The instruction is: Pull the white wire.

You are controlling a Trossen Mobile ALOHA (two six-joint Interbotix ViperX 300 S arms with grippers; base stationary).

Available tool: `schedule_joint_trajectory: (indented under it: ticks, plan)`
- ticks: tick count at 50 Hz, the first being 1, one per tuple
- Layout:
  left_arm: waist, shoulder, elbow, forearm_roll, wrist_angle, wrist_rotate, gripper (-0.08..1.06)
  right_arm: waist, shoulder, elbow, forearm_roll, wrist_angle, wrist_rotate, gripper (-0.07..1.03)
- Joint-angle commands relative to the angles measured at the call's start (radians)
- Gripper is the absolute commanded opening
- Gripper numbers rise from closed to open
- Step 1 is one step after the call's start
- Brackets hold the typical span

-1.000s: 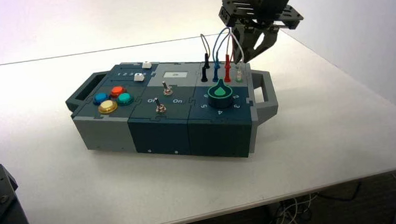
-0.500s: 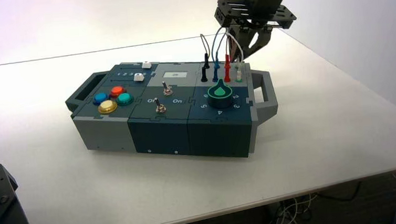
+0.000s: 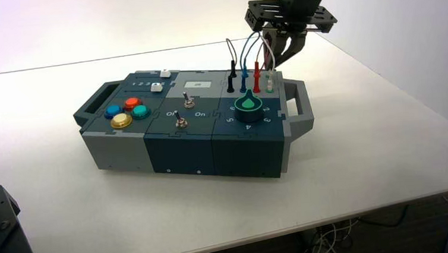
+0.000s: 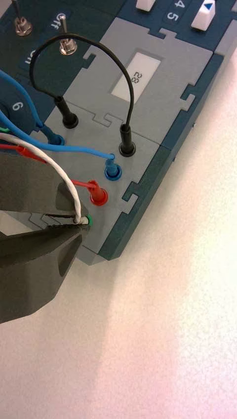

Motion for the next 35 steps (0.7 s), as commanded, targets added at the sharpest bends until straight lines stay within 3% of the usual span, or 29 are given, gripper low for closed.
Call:
schedule_joint_trajectory:
  ticks: [1, 35]
  plan:
    - [0.000, 0.006, -0.035, 0.003, -0.014, 0.003, -0.03, 0.003, 0.000, -0.015, 0.005, 0.000, 0.000, -0.02]
    - [0.000, 0.009, -0.035, 0.003, -0.014, 0.002, -0.03, -0.002, -0.063, -0.069, -0.012, 0.057, 0.000, -0.02]
